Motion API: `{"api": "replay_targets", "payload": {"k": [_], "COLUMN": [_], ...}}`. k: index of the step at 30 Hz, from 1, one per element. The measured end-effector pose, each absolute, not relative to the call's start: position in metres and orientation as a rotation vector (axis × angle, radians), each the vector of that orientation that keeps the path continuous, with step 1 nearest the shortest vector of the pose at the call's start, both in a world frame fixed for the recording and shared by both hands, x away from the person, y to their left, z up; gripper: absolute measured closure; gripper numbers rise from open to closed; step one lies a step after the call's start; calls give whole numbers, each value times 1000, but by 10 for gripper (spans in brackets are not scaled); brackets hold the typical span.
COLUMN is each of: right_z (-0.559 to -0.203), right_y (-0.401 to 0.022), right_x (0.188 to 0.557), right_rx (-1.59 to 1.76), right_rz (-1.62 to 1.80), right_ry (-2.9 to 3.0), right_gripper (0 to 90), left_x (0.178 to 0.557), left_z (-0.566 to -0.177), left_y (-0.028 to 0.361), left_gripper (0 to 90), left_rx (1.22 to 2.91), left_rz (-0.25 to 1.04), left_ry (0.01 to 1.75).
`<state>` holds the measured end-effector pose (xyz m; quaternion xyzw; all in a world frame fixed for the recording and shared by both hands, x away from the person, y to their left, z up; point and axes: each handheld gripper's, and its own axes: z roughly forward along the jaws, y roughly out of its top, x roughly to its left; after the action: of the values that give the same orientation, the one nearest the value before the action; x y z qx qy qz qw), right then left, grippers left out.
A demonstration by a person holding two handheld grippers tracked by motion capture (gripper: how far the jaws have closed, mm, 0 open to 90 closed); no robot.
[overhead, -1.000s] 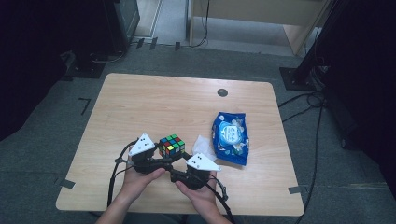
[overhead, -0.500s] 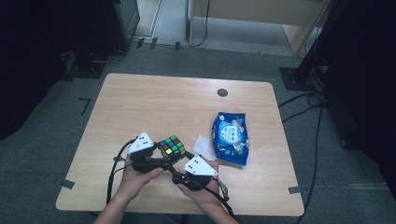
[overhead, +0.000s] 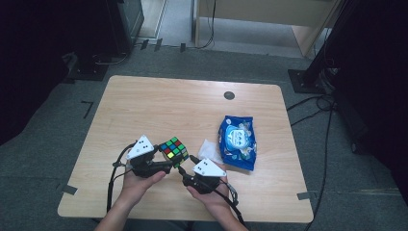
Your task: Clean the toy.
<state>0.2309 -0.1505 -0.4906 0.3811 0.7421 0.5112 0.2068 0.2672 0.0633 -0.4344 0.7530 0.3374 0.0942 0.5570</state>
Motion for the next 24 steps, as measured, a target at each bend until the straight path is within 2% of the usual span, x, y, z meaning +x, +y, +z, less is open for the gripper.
{"api": "replay_targets", "payload": {"k": [3,8,24], "right_z": [-491,-485,-477], "right_y": [-153,-146,-152], "right_x": [233,229,230], "right_rx": [1125,1158,1148], "right_rz": [1488,1584,1542], "right_ry": [2075,2094,2032], "right_gripper": [431,334,357], "left_x": [267,267,267], "left_z": [-434,-436,-438], "left_y": [64,62,59], "left_gripper": [338,338,339], "left_rx": [1767,1774,1793], "left_rz": [227,236,224], "left_ry": [805,807,786]}}
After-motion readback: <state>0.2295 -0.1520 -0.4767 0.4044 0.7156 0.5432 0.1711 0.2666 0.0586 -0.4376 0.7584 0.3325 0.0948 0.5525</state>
